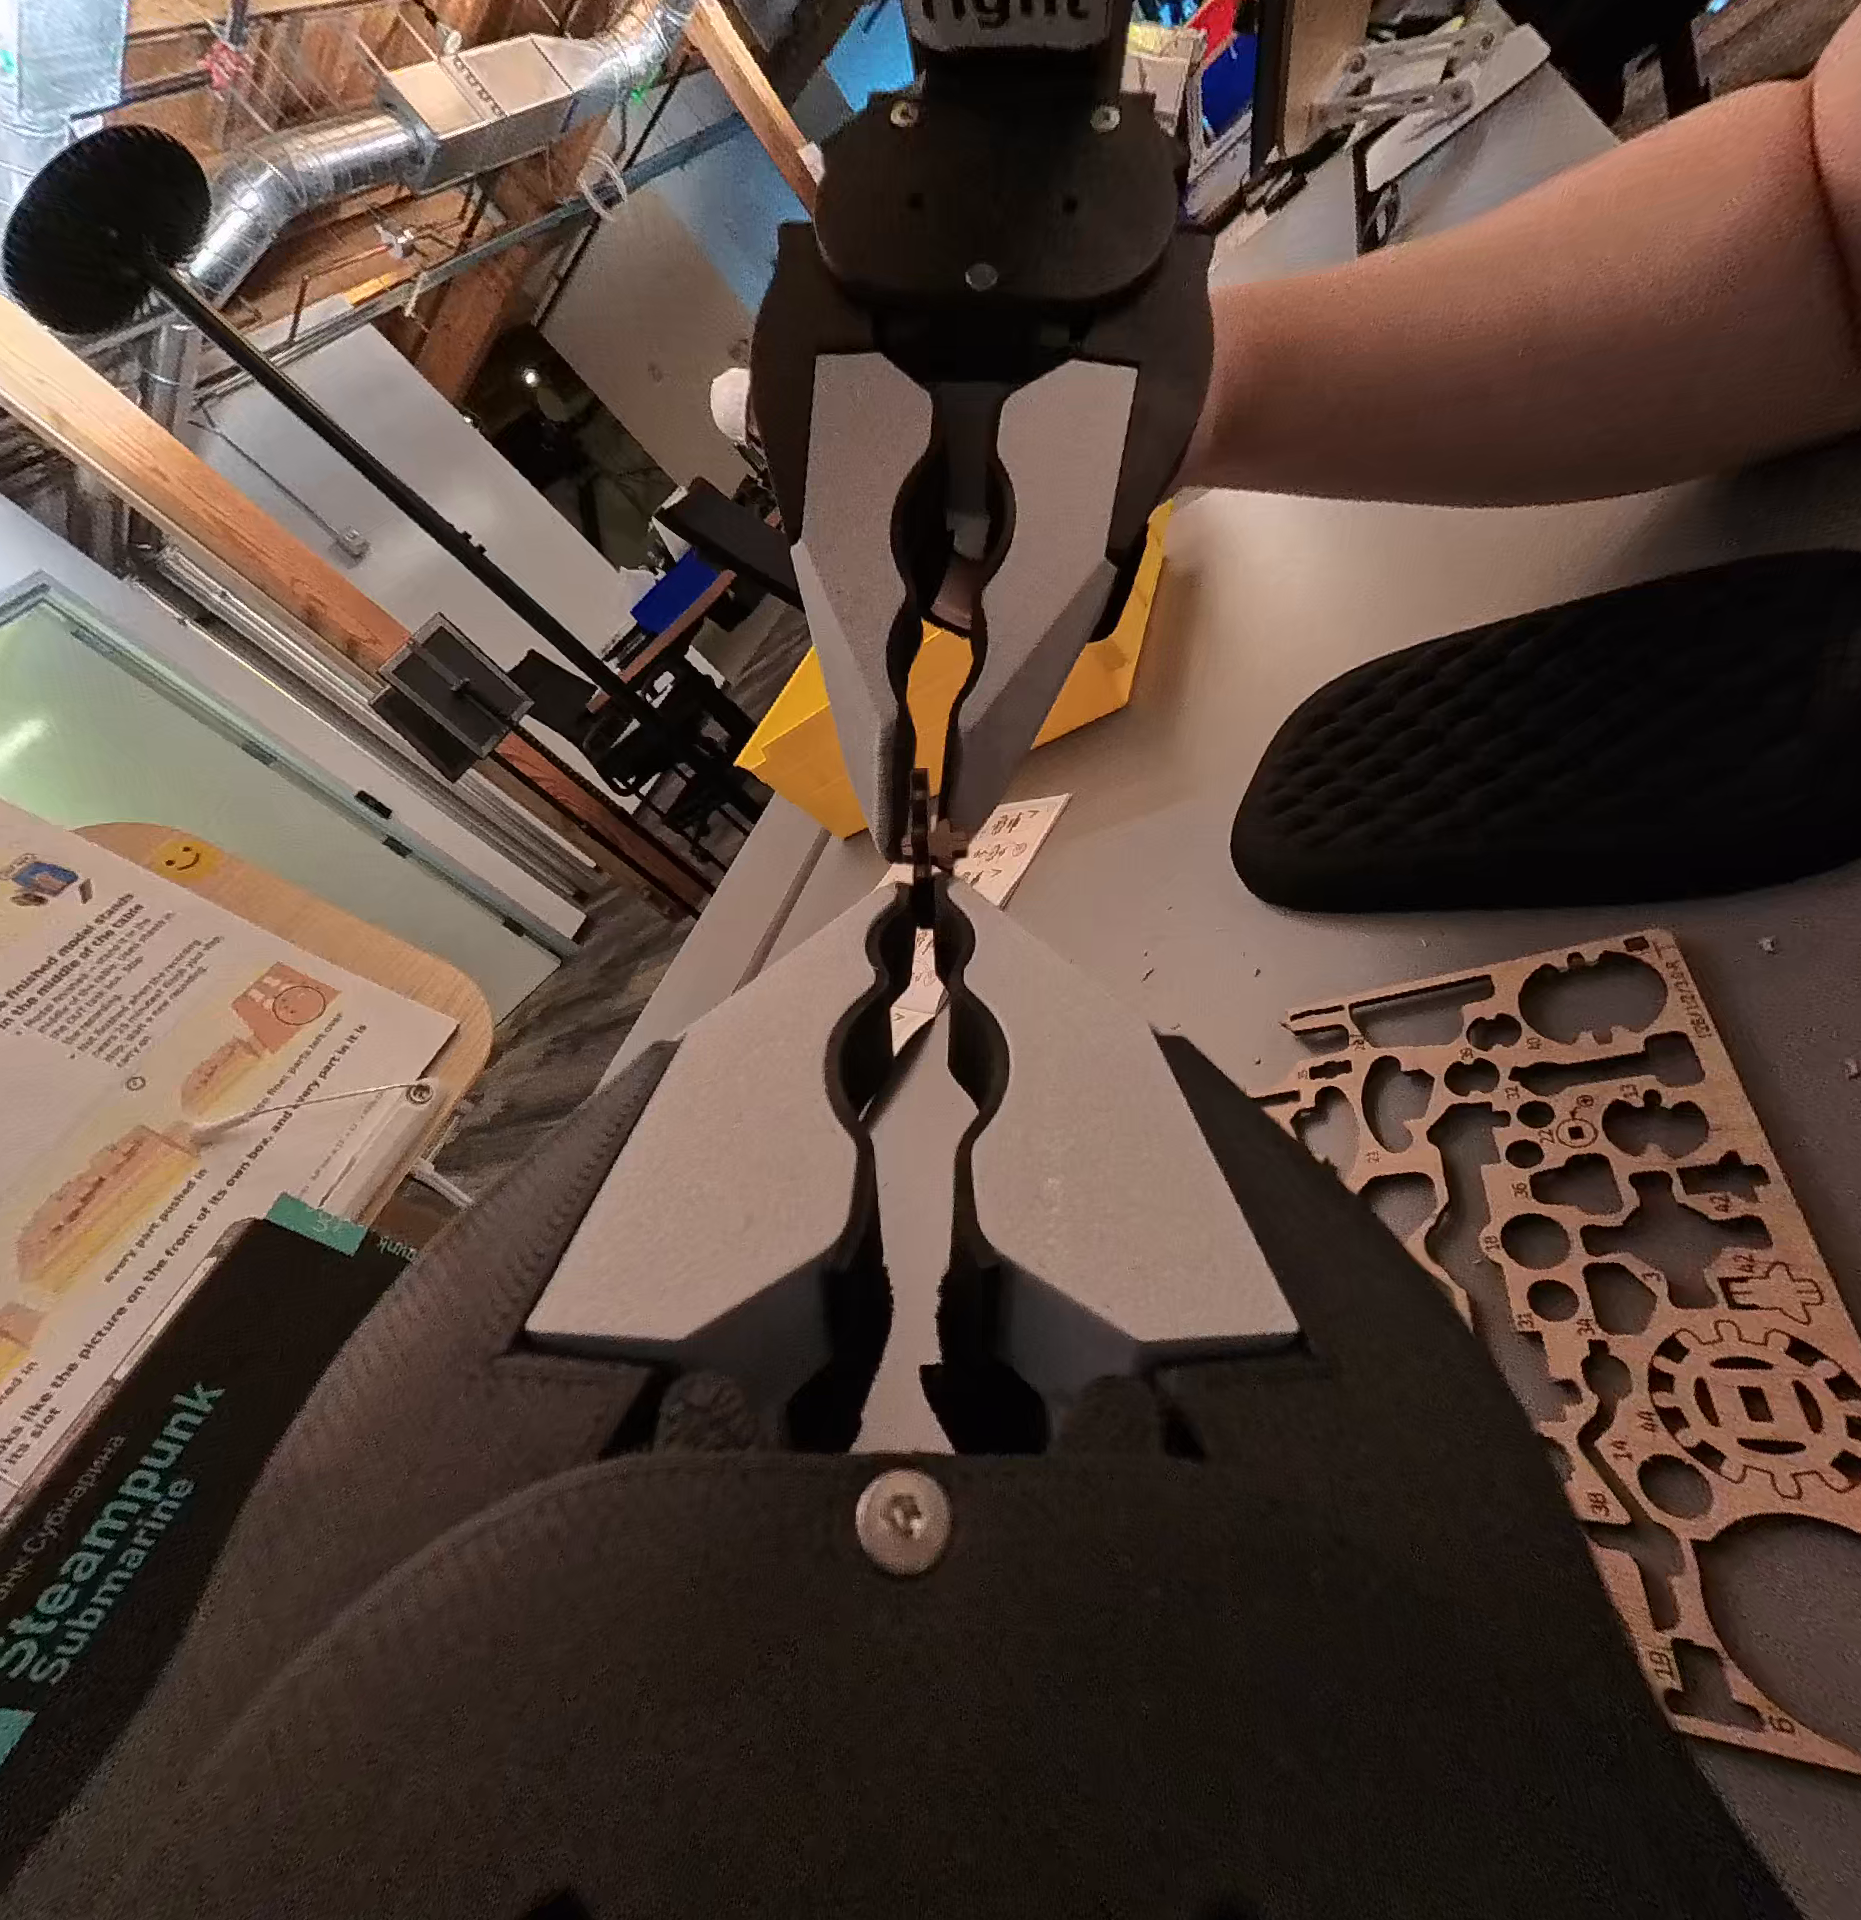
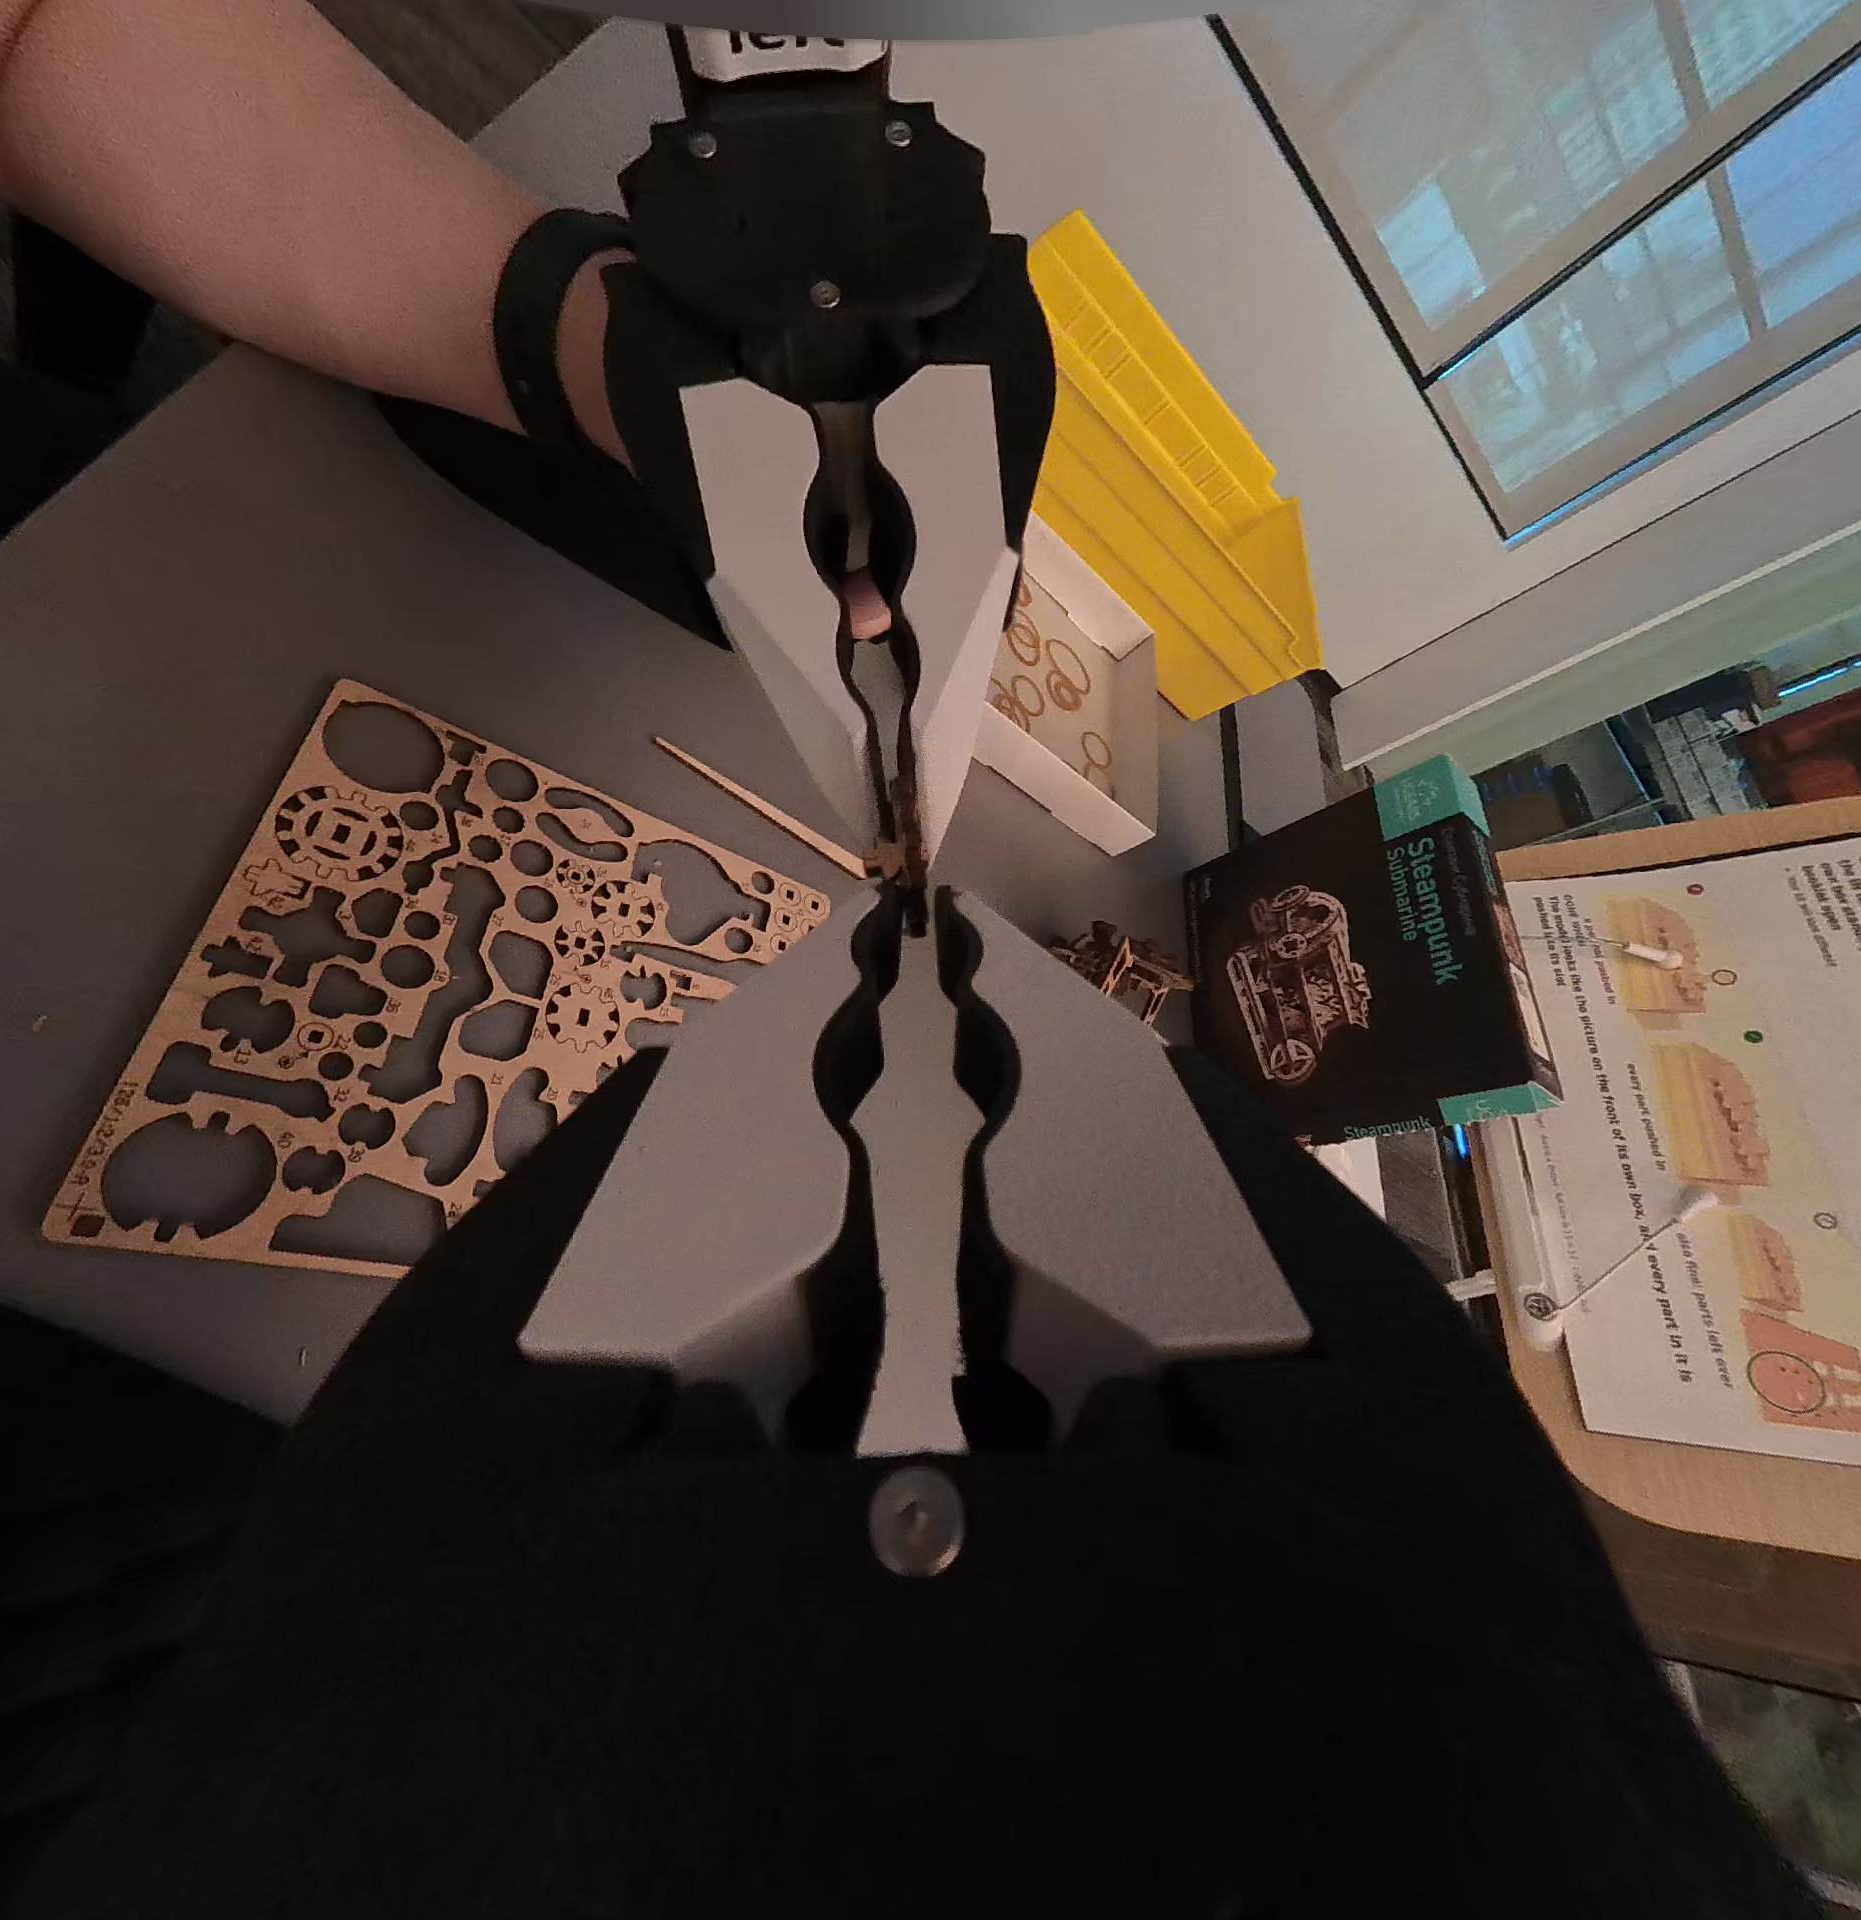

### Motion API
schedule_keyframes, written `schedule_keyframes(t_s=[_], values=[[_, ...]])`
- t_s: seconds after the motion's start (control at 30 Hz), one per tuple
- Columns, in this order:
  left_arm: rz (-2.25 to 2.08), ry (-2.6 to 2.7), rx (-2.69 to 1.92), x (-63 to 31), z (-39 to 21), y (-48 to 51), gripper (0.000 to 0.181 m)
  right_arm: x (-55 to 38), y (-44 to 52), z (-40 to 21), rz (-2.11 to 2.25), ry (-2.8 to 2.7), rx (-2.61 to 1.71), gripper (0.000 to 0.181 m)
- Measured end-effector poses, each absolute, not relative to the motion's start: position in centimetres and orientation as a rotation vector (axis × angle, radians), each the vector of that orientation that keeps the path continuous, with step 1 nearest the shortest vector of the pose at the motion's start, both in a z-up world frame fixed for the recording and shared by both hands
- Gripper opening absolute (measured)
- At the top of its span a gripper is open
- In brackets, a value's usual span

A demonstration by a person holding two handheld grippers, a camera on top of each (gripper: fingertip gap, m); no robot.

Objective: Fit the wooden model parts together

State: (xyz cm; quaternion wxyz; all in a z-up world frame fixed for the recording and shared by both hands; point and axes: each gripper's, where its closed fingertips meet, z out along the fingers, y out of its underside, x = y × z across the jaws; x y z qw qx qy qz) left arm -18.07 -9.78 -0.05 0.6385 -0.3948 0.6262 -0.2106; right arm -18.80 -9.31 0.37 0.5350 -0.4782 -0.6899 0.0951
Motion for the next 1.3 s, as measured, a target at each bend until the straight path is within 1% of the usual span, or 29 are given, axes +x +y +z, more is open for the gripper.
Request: schedule_keyframes(t_s=[0.03, 0.1, 0.27, 0.37, 0.63, 0.87, 1.3], values=[[-0.476, 1.438, -0.907, -18.0, -0.2, -9.8, 0.000, -18.7, -9.2, 0.2, 0.202, -1.657, -1.137, 0.005], [-0.475, 1.448, -0.915, -17.9, -0.5, -9.7, 0.000, -18.5, -9.2, -0.3, 0.166, -1.690, -1.145, 0.003], [-0.459, 1.452, -0.915, -17.9, -0.6, -9.6, 0.000, -18.3, -9.8, 0.0, 0.219, -1.696, -1.164, 0.008], [-0.454, 1.461, -0.917, -17.9, -0.7, -9.6, 0.000, -18.3, -9.8, 0.1, 0.207, -1.694, -1.162, 0.004], [-0.445, 1.476, -0.936, -17.9, -1.1, -9.4, 0.000, -18.4, -9.7, -0.4, 0.180, -1.716, -1.180, 0.007], [-0.432, 1.486, -0.947, -17.8, -1.4, -9.3, 0.000, -18.6, -9.6, -0.6, 0.139, -1.725, -1.183, 0.006], [-0.363, 1.551, -0.989, -17.2, -3.0, -9.1, 0.000, -17.9, -9.0, -2.8, -0.113, -1.832, -1.257, 0.005]])
